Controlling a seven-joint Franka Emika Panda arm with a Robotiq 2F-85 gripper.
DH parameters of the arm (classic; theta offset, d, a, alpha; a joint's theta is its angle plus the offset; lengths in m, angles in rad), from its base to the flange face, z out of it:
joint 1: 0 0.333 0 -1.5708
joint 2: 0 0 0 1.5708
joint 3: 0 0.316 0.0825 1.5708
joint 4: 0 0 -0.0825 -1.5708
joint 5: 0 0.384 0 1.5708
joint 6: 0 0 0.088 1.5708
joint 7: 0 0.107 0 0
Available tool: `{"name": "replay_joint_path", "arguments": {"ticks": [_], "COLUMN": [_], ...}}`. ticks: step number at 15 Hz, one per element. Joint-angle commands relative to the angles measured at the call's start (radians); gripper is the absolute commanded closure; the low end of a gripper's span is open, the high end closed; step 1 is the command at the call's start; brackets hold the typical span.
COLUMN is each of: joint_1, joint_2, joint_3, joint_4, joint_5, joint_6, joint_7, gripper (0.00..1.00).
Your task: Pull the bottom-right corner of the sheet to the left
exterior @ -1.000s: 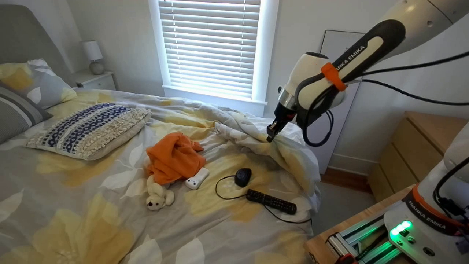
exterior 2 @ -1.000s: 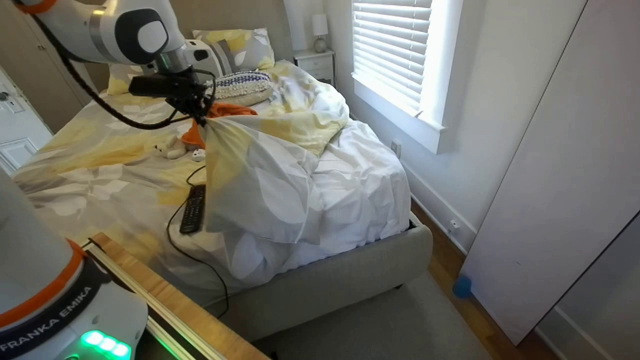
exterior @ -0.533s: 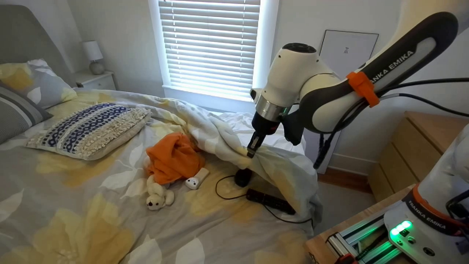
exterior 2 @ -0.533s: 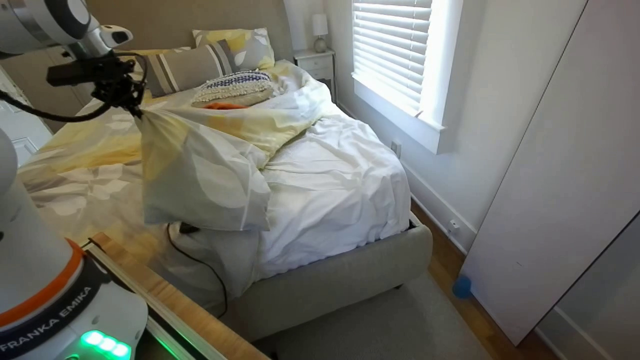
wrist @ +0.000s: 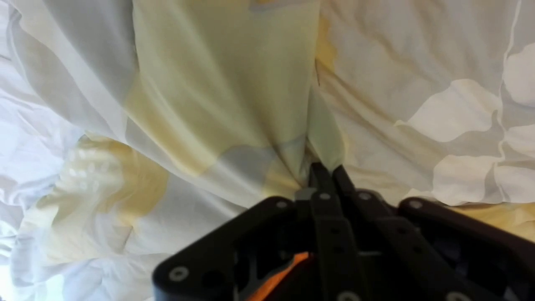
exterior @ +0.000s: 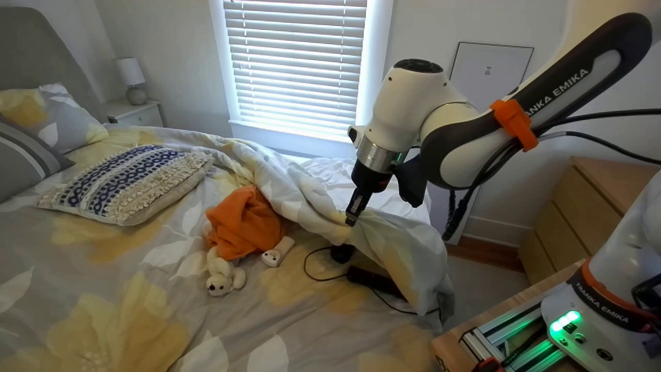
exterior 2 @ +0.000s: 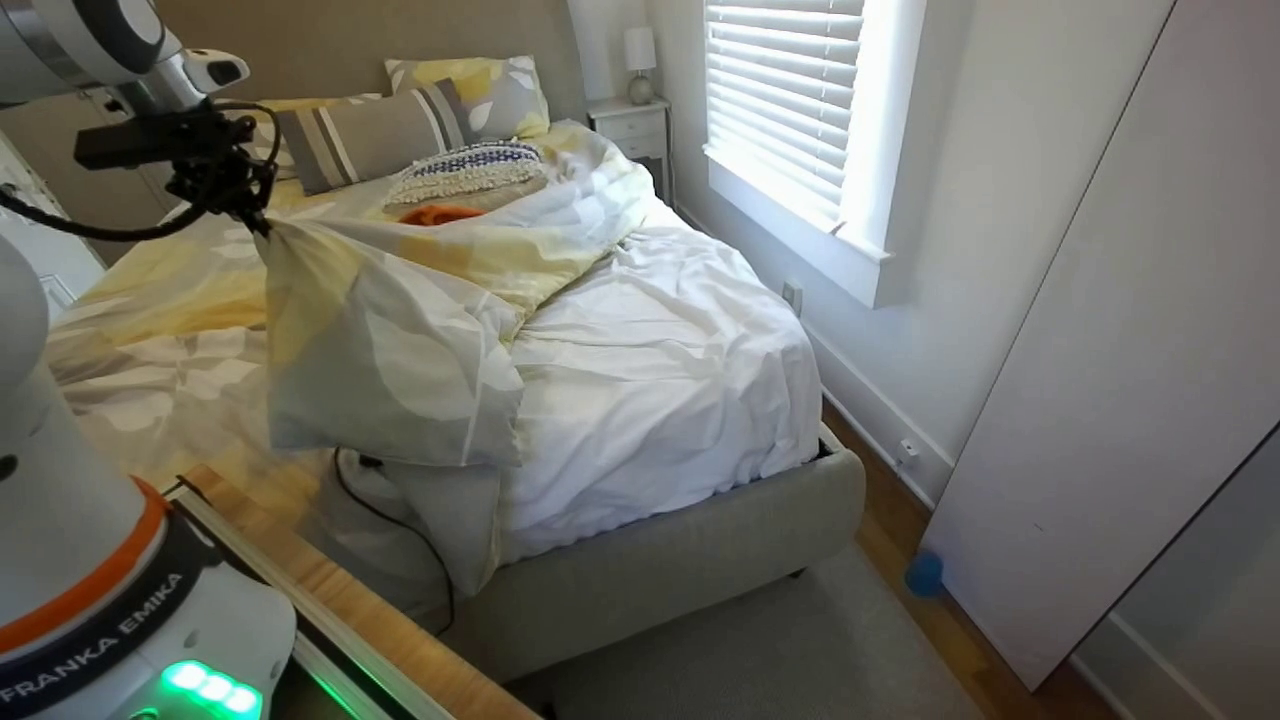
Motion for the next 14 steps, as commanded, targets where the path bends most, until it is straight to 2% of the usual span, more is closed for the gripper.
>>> {"name": "replay_joint_path", "arguments": {"ticks": [1,4,10,14], "joint_1": [0.032,0.077,0.218,0.328], "joint_2": [-0.001,0.036,0.148,0.26], "joint_3": [-0.032,-0.007,0.086,0.109], "joint_4": [0.0,0.073,0.298,0.459], "joint_5": [0.001,-0.017,-0.123,-0.24], "joint_6": [-0.002,-0.045,-0.242,-0.352], "joint_7": [-0.002,0.01,0.027,0.027], "gripper": [0.99,0.99,0.99,0.99]}}
